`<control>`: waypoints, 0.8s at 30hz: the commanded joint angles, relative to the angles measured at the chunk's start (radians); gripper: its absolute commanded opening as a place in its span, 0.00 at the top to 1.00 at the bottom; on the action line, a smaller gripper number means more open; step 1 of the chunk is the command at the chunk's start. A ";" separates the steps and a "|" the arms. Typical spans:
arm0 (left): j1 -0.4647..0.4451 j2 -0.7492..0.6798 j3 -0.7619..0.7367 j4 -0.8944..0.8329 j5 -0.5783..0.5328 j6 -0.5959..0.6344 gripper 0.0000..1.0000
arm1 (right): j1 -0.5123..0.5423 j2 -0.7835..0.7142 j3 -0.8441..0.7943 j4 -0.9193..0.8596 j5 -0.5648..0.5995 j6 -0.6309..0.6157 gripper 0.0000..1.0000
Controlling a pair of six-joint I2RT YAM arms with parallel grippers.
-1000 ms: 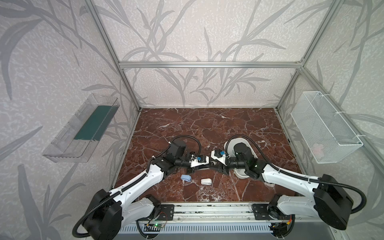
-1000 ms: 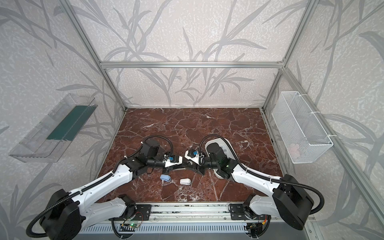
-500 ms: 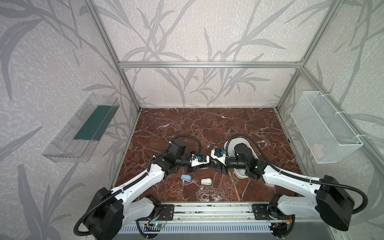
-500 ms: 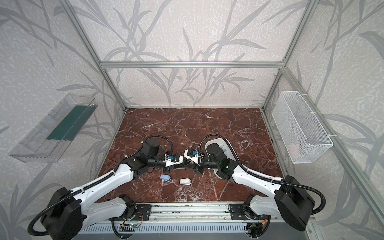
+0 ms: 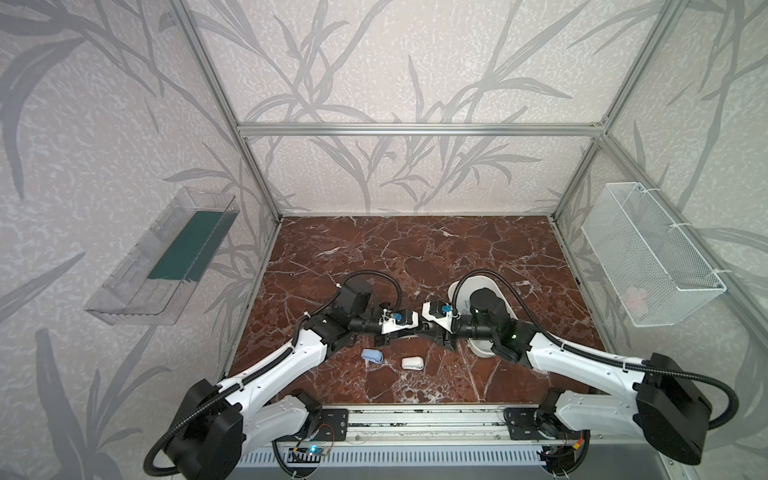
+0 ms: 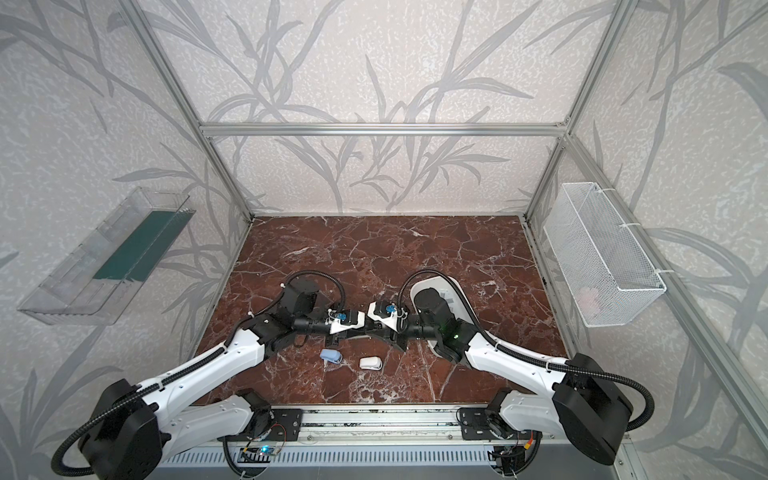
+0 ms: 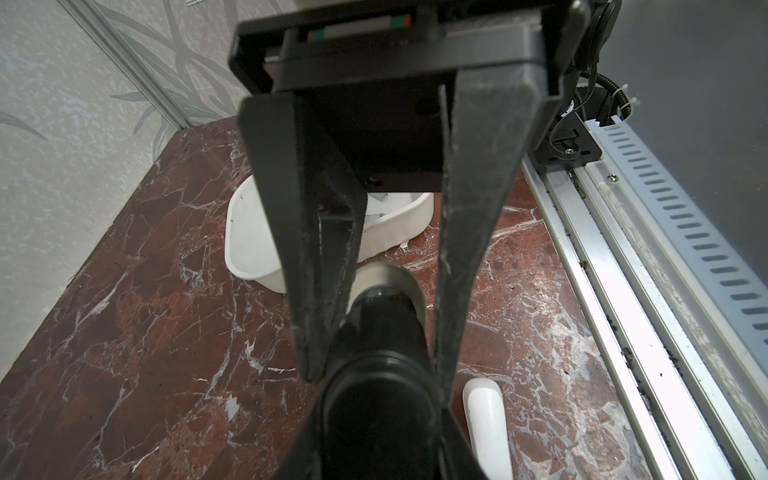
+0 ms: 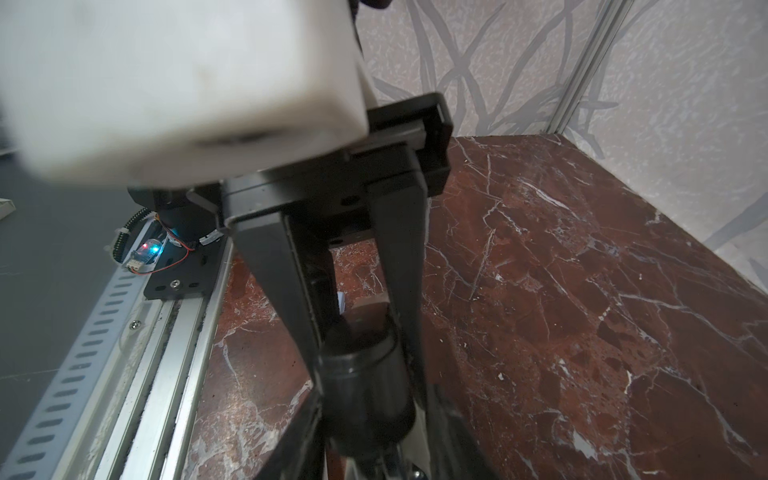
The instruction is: Load the staples into the stapler
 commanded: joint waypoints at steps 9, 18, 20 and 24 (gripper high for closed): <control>-0.008 -0.066 0.030 0.047 0.102 0.033 1.00 | -0.002 -0.022 -0.030 -0.080 0.050 -0.038 0.69; -0.007 -0.107 0.028 0.004 0.072 0.052 1.00 | -0.002 -0.004 -0.015 -0.099 0.055 -0.043 0.65; -0.008 -0.115 0.026 0.003 0.081 0.054 1.00 | -0.002 0.001 -0.013 -0.100 0.054 -0.043 0.65; -0.006 -0.124 0.025 -0.005 0.088 0.061 1.00 | -0.002 0.010 -0.005 -0.107 0.052 -0.042 0.65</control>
